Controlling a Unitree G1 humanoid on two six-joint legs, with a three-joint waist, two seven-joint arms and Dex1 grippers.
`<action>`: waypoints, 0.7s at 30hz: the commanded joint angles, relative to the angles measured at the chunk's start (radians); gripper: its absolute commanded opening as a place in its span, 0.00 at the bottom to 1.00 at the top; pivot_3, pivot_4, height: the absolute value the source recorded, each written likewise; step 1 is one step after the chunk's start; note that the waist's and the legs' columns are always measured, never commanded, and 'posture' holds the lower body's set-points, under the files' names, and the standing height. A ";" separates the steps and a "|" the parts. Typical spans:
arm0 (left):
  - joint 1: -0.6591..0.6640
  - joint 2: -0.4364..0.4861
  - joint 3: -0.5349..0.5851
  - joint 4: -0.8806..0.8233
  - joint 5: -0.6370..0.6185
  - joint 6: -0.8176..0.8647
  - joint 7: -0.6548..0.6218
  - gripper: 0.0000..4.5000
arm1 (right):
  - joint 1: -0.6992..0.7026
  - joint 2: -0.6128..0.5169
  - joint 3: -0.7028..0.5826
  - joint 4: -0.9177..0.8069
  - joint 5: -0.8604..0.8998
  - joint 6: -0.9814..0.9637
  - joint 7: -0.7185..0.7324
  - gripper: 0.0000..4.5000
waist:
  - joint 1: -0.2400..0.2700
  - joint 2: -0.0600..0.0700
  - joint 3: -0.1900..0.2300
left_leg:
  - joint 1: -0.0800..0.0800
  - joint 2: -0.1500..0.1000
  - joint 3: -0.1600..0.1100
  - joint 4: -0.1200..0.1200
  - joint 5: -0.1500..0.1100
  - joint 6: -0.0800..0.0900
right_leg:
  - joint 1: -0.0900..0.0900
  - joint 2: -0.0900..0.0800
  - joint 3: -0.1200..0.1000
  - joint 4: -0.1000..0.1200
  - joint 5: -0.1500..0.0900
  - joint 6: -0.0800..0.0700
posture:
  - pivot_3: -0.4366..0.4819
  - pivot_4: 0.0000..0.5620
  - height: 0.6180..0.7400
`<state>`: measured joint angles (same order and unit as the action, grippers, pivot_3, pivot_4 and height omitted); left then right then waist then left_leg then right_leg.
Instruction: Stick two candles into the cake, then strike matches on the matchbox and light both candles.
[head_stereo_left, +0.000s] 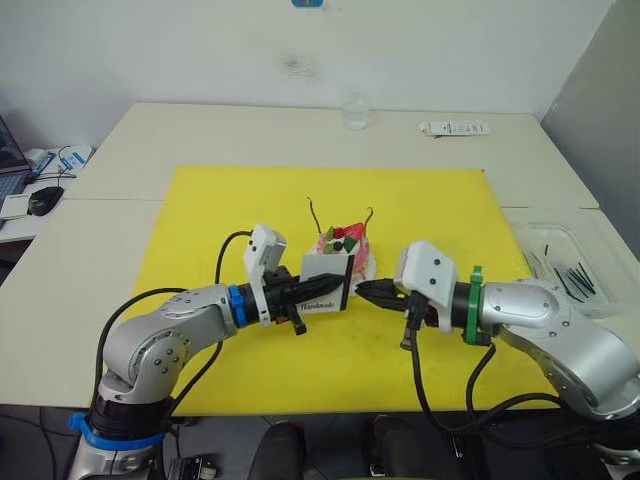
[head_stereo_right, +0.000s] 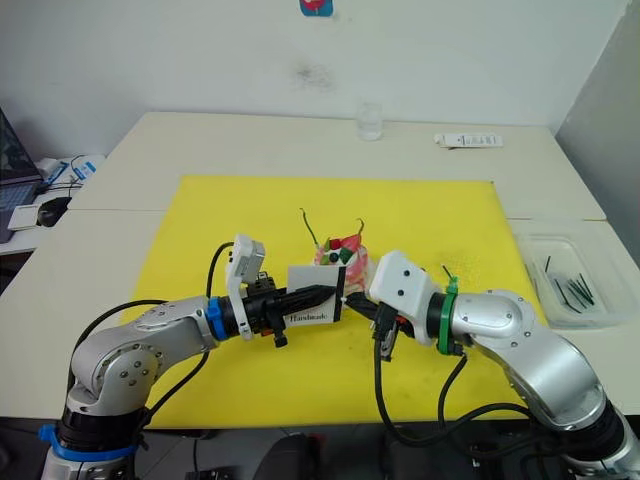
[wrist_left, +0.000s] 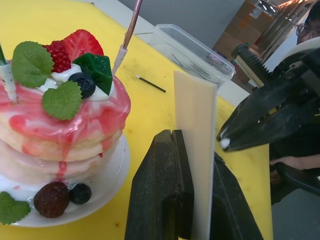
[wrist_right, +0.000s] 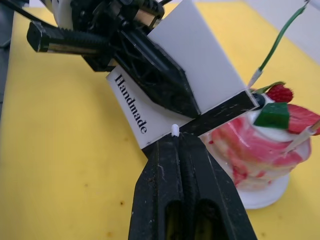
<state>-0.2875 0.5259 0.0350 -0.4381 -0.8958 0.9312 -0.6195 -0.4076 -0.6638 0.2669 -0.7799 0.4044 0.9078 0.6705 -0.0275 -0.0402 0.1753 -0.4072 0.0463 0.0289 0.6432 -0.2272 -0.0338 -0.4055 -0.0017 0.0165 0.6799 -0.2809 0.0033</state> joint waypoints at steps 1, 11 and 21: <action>-0.001 -0.001 0.005 -0.023 -0.007 -0.013 -0.008 0.00 | -0.013 -0.017 0.026 -0.015 -0.026 -0.015 -0.004 0.02 | 0.000 0.000 0.000 | 0.000 0.000 0.000 0.000 0.000 0.000 | 0.000 0.000 0.000 0.000 0.000 0.000 | 0.48 0.27 1.00; 0.013 0.006 0.006 -0.037 -0.022 -0.003 -0.015 0.00 | -0.023 0.011 0.056 0.032 -0.077 -0.040 -0.028 0.02 | 0.000 0.000 0.000 | 0.000 0.000 0.000 0.000 0.000 0.000 | 0.000 0.000 0.000 0.000 0.000 0.000 | 0.48 0.27 1.00; 0.004 -0.005 -0.003 -0.038 -0.031 0.004 -0.010 0.00 | -0.048 0.048 0.108 0.102 -0.142 -0.066 -0.036 0.02 | -0.001 0.000 0.000 | 0.000 0.000 0.000 0.000 0.000 0.000 | 0.000 0.000 0.000 0.000 0.000 0.000 | 0.48 0.27 1.00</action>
<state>-0.2695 0.5264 0.0351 -0.4385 -0.9012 0.9360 -0.6191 -0.4362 -0.6226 0.3732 -0.6727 0.2831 0.8590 0.6468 -0.0281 -0.0402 0.1753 -0.4071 0.0465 0.0288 0.6437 -0.2272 -0.0338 -0.4056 -0.0017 0.0164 0.6804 -0.2809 0.0033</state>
